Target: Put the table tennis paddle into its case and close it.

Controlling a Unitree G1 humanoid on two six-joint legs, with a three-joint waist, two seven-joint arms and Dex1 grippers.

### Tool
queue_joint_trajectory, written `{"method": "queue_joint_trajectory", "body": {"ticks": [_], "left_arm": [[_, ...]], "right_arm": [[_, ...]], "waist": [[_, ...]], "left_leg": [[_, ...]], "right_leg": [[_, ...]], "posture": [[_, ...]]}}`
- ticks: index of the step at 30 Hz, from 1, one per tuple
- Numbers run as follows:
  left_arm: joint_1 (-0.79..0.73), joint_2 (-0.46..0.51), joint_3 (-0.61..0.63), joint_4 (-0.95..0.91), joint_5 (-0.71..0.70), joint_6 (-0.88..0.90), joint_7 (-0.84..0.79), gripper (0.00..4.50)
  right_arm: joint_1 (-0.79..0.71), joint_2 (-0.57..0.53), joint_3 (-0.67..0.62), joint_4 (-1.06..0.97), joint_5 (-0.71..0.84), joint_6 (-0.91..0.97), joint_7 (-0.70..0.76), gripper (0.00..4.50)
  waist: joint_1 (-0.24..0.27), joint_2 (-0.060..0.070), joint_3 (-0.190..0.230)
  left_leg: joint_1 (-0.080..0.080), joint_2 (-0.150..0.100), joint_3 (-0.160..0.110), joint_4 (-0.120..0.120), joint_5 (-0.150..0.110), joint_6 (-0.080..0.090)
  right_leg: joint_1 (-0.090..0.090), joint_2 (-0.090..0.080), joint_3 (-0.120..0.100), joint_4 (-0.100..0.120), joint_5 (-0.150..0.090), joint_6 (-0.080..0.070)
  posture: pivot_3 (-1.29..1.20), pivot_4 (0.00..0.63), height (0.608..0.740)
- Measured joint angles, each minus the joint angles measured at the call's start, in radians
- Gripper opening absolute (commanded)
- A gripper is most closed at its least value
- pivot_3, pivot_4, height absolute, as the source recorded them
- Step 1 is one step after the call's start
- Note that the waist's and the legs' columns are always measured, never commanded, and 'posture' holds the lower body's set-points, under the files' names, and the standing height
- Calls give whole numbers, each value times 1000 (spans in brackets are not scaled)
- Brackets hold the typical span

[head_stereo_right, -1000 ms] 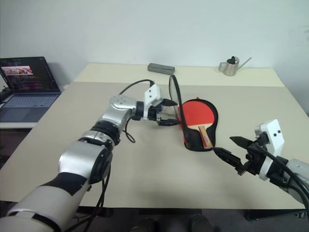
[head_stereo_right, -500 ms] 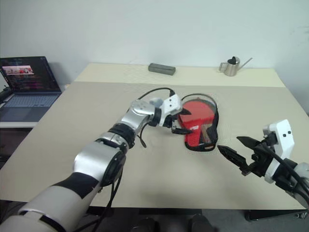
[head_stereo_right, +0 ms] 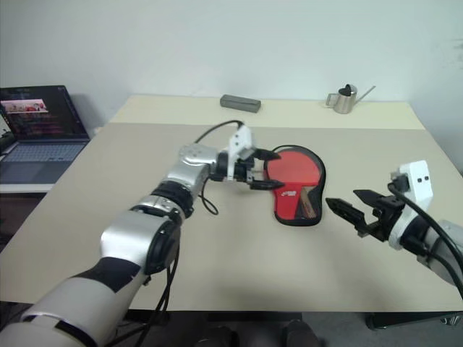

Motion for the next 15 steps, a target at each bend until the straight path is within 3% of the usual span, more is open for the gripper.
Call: {"method": "queue_joint_trajectory", "body": {"ticks": [9,15], "left_arm": [[213,178,44,-254,-97,59,-43,4500],[377,246,42,-562,-155,186,-38,4500]], "right_arm": [[-266,116,231,344,-198,41,60,4463],[-453,226,318,609,-383,47,141,4463]], "waist": [[4,0,0],[5,0,0]], "left_leg": [[-1,0,0,0,0,0],[-2,0,-1,1,0,0]], "right_leg": [[-2,-2,0,0,0,0],[-3,-3,0,0,0,-1]], "posture": [[0,150,740],[0,150,740]]}}
